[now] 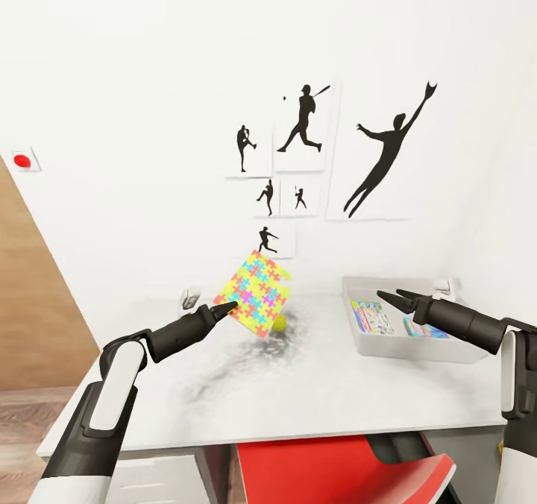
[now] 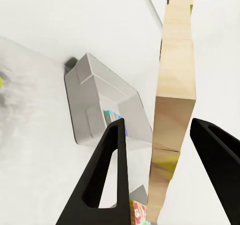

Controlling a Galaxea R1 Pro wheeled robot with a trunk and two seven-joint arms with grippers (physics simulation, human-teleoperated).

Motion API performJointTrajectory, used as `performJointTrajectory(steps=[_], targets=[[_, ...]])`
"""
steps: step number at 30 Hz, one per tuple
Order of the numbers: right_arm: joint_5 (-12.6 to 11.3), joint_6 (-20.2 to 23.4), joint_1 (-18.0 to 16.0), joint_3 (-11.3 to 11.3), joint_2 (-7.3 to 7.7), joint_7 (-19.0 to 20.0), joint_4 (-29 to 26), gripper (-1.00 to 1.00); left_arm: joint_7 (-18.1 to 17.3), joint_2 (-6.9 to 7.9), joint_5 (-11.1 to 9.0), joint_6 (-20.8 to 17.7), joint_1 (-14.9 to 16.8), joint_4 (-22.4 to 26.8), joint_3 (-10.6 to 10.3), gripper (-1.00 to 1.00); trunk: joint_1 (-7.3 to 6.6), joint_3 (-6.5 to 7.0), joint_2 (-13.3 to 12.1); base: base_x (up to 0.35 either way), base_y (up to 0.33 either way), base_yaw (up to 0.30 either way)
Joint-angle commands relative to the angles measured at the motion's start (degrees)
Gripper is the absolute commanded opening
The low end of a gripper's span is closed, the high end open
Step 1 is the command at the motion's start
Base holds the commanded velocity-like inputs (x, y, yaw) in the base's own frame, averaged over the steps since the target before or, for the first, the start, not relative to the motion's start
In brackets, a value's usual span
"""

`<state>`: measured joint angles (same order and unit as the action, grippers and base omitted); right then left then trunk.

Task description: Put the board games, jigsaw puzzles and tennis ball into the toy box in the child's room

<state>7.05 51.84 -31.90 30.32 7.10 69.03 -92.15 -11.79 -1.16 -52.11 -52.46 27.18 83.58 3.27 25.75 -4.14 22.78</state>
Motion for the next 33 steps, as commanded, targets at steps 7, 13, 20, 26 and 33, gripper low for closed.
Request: performJointTrajectory(steps=[7,13,20,26,33], targets=[[0.6,0.3,-0.1,0.0,-0.17,0.4,0.2,1.0,-0.4,-0.09,0.3,-0.4,0.1,0.0,0.1,-1.0,0.04,-0.13,0.1,0.002,-0.001,0.0],[0.6,0.1,-0.1,0.0,-0.21,0.3,0.6,1.0,-0.4,-0.14,0.3,-0.4,0.1,0.0,0.0,-1.0,0.04,-0.13,0.1,0.0,0.0,0.0],[0.5,0.0,-0.1,0.1,-0.01,0.6,0.6,1.0,-0.4,-0.15,0.3,-0.4,0.1,0.0,-0.1,-1.0,0.04,-0.13,0.1,0.0,0.0,0.0],[0.5,0.2,-0.1,0.1,0.21,0.9,0.5,1.0,-0.4,-0.16,0.2,-0.4,0.1,0.0,-0.1,-1.0,0.04,-0.13,0.1,0.0,0.0,0.0],[0.5,0.3,-0.1,0.2,0.32,0.9,0.4,1.0,-0.5,-0.23,0.2,-0.4,0.1,0.0,-0.1,-1.0,0.04,-0.13,0.1,0.0,0.0,0.0]])
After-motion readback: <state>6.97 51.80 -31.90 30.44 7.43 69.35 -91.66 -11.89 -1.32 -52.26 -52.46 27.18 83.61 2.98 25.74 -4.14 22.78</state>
